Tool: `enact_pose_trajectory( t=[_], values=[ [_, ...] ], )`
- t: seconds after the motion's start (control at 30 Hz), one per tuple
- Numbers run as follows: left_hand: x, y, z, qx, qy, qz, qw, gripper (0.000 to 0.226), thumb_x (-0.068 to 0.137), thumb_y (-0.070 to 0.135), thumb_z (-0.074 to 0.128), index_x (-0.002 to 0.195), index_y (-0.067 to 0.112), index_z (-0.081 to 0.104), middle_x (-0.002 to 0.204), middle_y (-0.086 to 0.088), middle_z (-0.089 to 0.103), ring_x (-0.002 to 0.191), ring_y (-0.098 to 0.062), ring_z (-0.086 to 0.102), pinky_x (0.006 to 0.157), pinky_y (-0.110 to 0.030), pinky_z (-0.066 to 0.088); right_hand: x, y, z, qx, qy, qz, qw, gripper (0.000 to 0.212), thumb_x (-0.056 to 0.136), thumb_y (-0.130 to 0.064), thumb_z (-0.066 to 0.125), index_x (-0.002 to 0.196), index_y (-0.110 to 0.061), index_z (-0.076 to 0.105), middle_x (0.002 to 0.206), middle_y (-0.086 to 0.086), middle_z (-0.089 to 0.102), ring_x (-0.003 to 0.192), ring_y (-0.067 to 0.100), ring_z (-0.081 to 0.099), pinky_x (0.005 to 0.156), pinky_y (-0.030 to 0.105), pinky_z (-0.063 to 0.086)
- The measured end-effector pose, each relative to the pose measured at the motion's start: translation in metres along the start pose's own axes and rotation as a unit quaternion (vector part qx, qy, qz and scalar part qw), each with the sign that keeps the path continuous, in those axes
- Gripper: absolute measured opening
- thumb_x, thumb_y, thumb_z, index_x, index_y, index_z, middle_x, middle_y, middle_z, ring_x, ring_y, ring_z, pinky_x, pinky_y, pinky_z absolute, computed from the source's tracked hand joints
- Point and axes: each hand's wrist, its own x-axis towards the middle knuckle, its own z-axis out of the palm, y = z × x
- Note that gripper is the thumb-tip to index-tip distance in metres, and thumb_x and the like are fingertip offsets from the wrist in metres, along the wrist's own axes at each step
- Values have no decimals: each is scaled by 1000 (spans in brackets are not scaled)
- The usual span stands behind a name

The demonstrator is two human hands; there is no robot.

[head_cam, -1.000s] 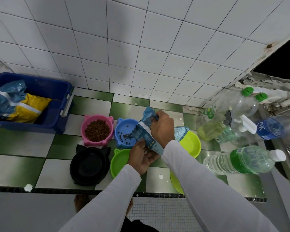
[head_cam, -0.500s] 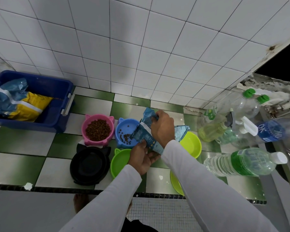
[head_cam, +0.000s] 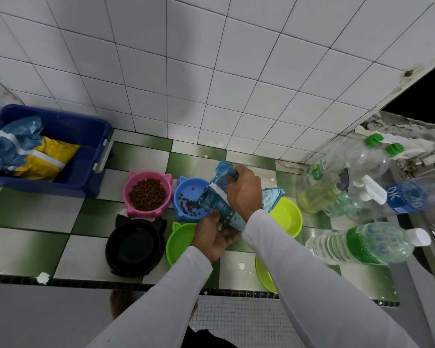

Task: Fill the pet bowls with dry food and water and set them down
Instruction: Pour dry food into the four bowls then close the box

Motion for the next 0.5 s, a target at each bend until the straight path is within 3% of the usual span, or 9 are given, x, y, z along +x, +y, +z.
enact_pose_trajectory(
  t=[0.13, 0.3, 0.5],
  values=[
    [-2, 1, -1, -1, 5, -2, 1000, 34, 108, 27, 49, 141, 17, 53, 132, -17, 66, 114, -40, 66, 74, -47, 62, 0, 0, 1, 2, 3, -3, 1000, 13, 99, -18, 54, 98, -11, 65, 100, 16, 68, 76, 29, 48, 68, 30, 37],
    [-2, 1, 0, 0, 1, -9, 1000, 32, 108, 26, 48, 138, 15, 54, 129, -17, 66, 109, -37, 67, 78, -49, 59, 1, -1, 2, 2, -1, -2, 1000, 14, 97, -19, 55, 100, -11, 66, 101, 17, 69, 77, 30, 47, 68, 30, 37],
    [-2, 0, 2, -2, -12, -6, 1000, 18, 109, 25, 46, 118, 18, 61, 112, -12, 69, 100, -33, 67, 85, -51, 56, 1, -2, 0, 1, -4, -8, 1000, 13, 96, -14, 56, 101, -9, 67, 101, 17, 69, 76, 28, 46, 66, 28, 34]
  ],
)
